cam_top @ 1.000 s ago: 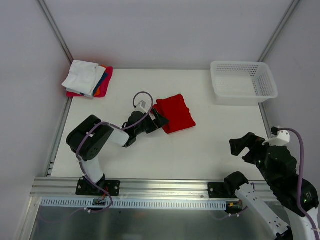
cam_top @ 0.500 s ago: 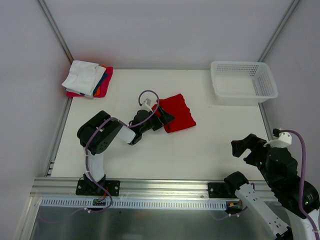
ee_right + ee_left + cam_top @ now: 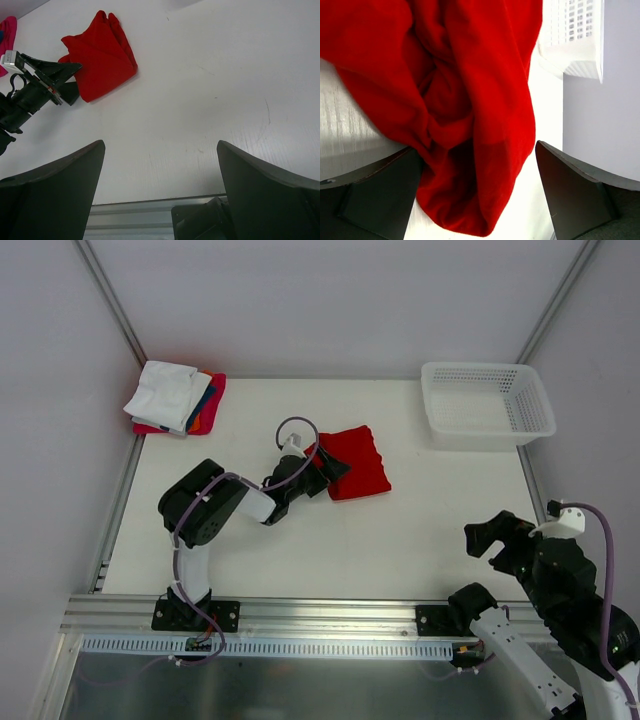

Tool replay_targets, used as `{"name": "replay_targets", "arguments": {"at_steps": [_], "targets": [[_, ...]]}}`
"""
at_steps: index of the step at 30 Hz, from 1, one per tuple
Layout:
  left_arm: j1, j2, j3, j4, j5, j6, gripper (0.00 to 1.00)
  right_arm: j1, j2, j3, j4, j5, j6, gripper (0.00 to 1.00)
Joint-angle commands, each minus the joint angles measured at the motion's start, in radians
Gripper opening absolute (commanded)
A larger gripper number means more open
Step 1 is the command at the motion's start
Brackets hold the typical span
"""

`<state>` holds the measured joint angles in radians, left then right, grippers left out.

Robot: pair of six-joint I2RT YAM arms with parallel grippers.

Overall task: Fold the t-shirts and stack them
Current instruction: Fold the long partially folded tshirt into a neat square, then put the neatly folded tshirt into the corner of the board with the left arm

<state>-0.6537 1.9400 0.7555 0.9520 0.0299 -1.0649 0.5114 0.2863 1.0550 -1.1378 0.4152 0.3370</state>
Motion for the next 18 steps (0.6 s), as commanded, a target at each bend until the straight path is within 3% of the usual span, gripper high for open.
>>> {"name": "replay_targets", "arguments": {"at_steps": [1, 6, 9, 15, 16, 17, 18], "targets": [[-0.003, 0.054, 0.019, -0.078, -0.065, -0.024, 0.93, 0.003, -0.019, 0.036, -0.036, 0.03, -0.001, 0.99], [0.005, 0.08, 0.039, -0.064, -0.085, -0.053, 0.88, 0.003, -0.035, 0.057, -0.074, 0.043, -0.003, 1.0], [0.009, 0.103, 0.057, -0.062, -0.085, -0.067, 0.76, 0.003, -0.048, 0.069, -0.094, 0.056, -0.001, 1.0], [0.042, 0.134, 0.135, -0.113, -0.041, -0.052, 0.37, 0.004, -0.062, 0.08, -0.123, 0.066, -0.003, 1.0], [0.051, 0.14, 0.152, -0.14, -0.033, -0.041, 0.27, 0.003, -0.065, 0.079, -0.125, 0.068, -0.004, 0.99], [0.057, 0.145, 0.169, -0.168, -0.033, -0.037, 0.06, 0.003, -0.067, 0.077, -0.126, 0.066, -0.004, 0.99], [0.075, 0.158, 0.188, -0.192, -0.003, -0.03, 0.0, 0.004, -0.068, 0.076, -0.125, 0.068, -0.004, 0.99]]}}
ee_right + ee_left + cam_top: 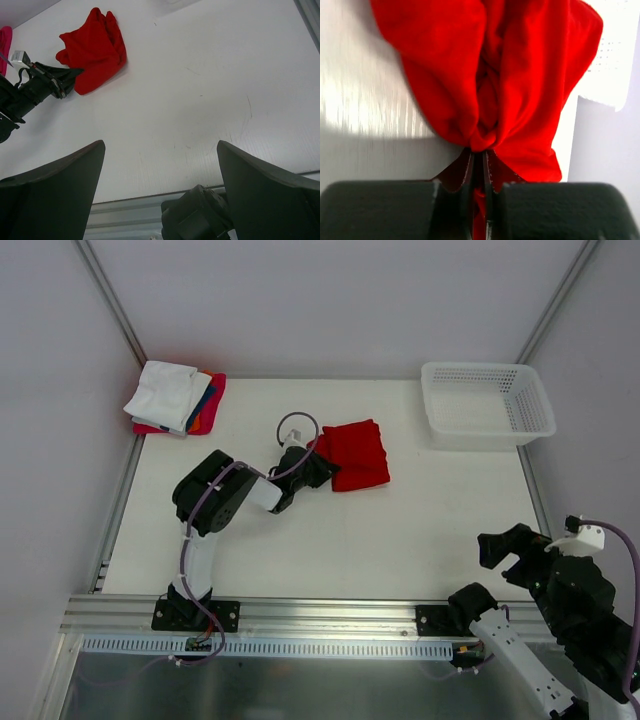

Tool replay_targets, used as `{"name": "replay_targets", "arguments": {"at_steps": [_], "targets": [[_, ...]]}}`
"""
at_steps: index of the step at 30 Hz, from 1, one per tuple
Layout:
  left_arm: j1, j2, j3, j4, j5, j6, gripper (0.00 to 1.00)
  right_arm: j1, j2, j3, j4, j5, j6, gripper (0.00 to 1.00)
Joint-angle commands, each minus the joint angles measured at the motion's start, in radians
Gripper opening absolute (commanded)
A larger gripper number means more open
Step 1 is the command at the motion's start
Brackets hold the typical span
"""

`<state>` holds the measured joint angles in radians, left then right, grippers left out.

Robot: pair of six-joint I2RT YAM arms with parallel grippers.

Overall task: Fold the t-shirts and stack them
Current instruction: Put the neatly folded tshirt into the corner of the board with the left arm

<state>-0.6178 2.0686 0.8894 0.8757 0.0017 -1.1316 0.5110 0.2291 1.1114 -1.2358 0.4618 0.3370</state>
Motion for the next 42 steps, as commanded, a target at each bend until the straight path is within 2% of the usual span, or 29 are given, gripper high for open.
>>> {"name": "replay_targets", "arguments": {"at_steps": [1, 3, 7, 8, 12, 20, 27, 31, 34, 40, 42], "targets": [[0.049, 0.033, 0.078, -0.142, 0.052, 0.045, 0.0, 0.004, -0.014, 0.015, -0.027, 0.021, -0.004, 1.0], [0.076, 0.038, 0.089, -0.141, 0.076, 0.058, 0.0, 0.003, -0.013, 0.013, -0.027, 0.021, -0.001, 0.99], [0.119, 0.015, 0.14, -0.181, 0.158, 0.189, 0.0, 0.003, -0.016, 0.002, -0.014, 0.014, -0.001, 0.99], [0.127, 0.009, 0.161, -0.243, 0.197, 0.223, 0.0, 0.003, -0.017, -0.002, -0.01, 0.009, -0.001, 0.99], [0.159, -0.083, 0.232, -0.438, 0.212, 0.427, 0.0, 0.003, -0.024, -0.036, 0.039, -0.014, 0.005, 0.99], [0.259, -0.261, 0.315, -0.746, 0.228, 0.685, 0.0, 0.004, -0.027, -0.108, 0.131, -0.074, 0.013, 1.0], [0.316, -0.332, 0.359, -0.871, 0.212, 0.831, 0.0, 0.003, -0.051, -0.159, 0.165, -0.089, 0.016, 0.99], [0.317, -0.338, 0.373, -0.911, 0.195, 0.874, 0.0, 0.004, -0.059, -0.153, 0.157, -0.089, 0.007, 0.99], [0.326, -0.308, 0.442, -0.987, 0.17, 0.926, 0.0, 0.003, -0.065, -0.136, 0.136, -0.071, -0.006, 1.0], [0.352, -0.245, 0.643, -1.164, 0.164, 1.064, 0.0, 0.004, -0.068, -0.139, 0.15, -0.066, -0.016, 0.99], [0.352, -0.216, 0.715, -1.248, 0.118, 1.122, 0.0, 0.004, -0.047, -0.148, 0.182, -0.078, -0.026, 1.0]]}}
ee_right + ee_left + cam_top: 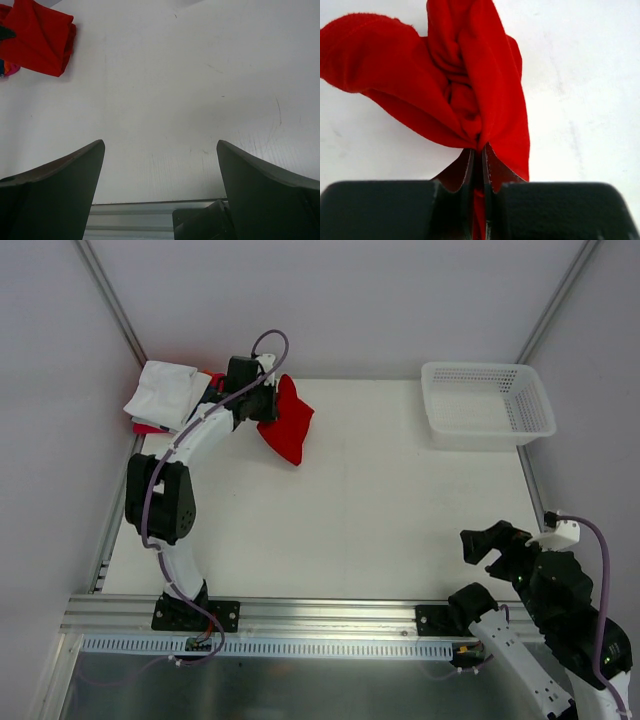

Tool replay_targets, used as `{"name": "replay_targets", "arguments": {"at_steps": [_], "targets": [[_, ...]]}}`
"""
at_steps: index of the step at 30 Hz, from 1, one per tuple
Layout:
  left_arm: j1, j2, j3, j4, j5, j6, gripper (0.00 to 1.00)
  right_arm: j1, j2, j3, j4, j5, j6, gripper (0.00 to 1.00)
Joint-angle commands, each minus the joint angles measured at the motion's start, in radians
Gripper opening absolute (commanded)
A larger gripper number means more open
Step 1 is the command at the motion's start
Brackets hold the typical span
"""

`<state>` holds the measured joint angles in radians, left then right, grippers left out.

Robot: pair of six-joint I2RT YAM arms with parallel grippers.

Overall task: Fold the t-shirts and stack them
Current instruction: Put the neatly folded tshirt into the corner of the board with the left arm

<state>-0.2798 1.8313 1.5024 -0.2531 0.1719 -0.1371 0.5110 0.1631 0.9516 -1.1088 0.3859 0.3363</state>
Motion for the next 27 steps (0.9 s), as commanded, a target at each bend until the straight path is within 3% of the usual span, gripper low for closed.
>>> {"name": "replay_targets", "arguments": {"at_steps": [1, 11, 17, 24, 27], "targets": [[0.014, 0.031, 0.119, -0.144, -0.063, 0.161, 0.0, 0.004, 0.029, 0.009, 0.07, -0.018, -0.026, 0.99], [0.122, 0.04, 0.24, -0.317, -0.155, 0.402, 0.0, 0.004, 0.113, -0.056, 0.224, -0.102, -0.068, 1.0], [0.244, 0.051, 0.312, -0.348, -0.088, 0.441, 0.0, 0.003, 0.164, -0.065, 0.259, -0.127, -0.12, 1.0], [0.359, 0.153, 0.439, -0.371, -0.023, 0.442, 0.0, 0.004, 0.199, -0.163, 0.363, -0.275, -0.102, 0.99], [0.399, 0.206, 0.562, -0.374, 0.015, 0.416, 0.0, 0.004, 0.208, -0.233, 0.417, -0.304, -0.092, 0.99]]}}
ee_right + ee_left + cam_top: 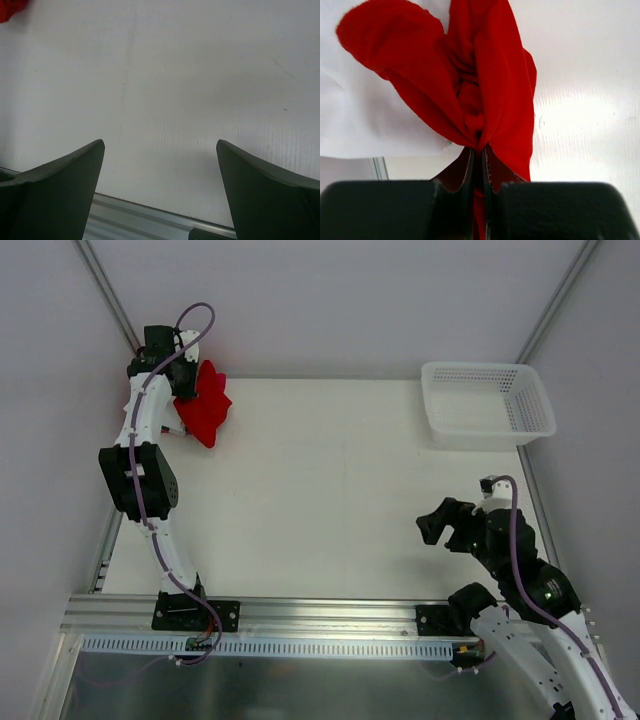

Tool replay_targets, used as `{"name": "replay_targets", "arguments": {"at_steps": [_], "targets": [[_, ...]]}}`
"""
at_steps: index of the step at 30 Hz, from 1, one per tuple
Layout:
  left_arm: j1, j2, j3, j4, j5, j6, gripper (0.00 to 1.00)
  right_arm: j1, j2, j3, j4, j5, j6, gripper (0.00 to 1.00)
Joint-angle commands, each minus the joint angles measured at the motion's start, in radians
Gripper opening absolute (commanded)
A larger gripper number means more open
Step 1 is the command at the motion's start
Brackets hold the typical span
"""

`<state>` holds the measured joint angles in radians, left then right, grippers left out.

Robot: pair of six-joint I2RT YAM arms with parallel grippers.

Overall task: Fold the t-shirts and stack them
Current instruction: Put the neatly folded tshirt into the corner of the board with the left arm

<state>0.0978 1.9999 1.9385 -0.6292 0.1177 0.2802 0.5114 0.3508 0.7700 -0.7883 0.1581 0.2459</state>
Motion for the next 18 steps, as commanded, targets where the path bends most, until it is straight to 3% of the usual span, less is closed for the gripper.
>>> {"name": "replay_targets", "arguments": {"at_steps": [1, 6, 18], "targets": [[0.034, 0.049, 0.152, 0.002, 0.082, -0.01, 0.0, 0.004, 0.031, -0.064, 0.112, -0.075, 0.0, 0.99], [0.068, 0.129, 0.289, 0.003, 0.151, -0.024, 0.0, 0.004, 0.068, -0.12, 0.155, -0.052, -0.013, 0.99], [0.215, 0.234, 0.409, 0.005, 0.223, -0.127, 0.0, 0.004, 0.286, -0.141, 0.313, -0.086, -0.028, 1.0]]}}
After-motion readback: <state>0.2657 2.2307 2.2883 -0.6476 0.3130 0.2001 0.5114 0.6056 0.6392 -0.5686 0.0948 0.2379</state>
